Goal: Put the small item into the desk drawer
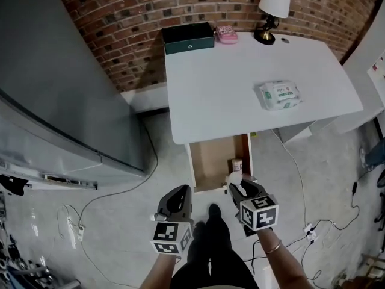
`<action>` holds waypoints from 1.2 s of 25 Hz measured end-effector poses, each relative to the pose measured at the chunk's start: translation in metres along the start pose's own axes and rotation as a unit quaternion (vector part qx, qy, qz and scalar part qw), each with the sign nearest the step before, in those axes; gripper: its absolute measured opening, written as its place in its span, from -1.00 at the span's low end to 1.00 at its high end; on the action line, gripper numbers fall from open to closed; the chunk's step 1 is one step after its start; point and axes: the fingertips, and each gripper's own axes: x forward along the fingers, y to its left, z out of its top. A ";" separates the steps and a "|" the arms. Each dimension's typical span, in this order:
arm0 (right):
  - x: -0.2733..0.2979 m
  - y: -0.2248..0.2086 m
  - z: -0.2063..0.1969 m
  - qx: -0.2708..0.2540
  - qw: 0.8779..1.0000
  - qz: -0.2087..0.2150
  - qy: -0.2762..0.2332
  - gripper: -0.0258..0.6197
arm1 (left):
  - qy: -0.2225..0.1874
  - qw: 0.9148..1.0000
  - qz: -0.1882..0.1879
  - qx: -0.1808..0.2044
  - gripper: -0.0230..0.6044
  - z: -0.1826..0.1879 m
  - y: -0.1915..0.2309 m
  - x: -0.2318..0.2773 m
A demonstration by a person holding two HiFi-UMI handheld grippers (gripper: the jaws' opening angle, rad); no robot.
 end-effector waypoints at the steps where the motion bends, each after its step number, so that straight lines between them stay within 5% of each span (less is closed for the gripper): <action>1: 0.009 -0.003 -0.002 -0.004 1.000 0.001 0.004 -0.45 | 0.003 1.000 0.000 0.000 -0.86 -0.005 0.001 0.006; 30: 0.237 -0.067 -0.072 -0.029 0.989 -0.005 0.148 -0.45 | 0.077 0.994 0.052 -0.054 -0.86 -0.129 0.074 0.114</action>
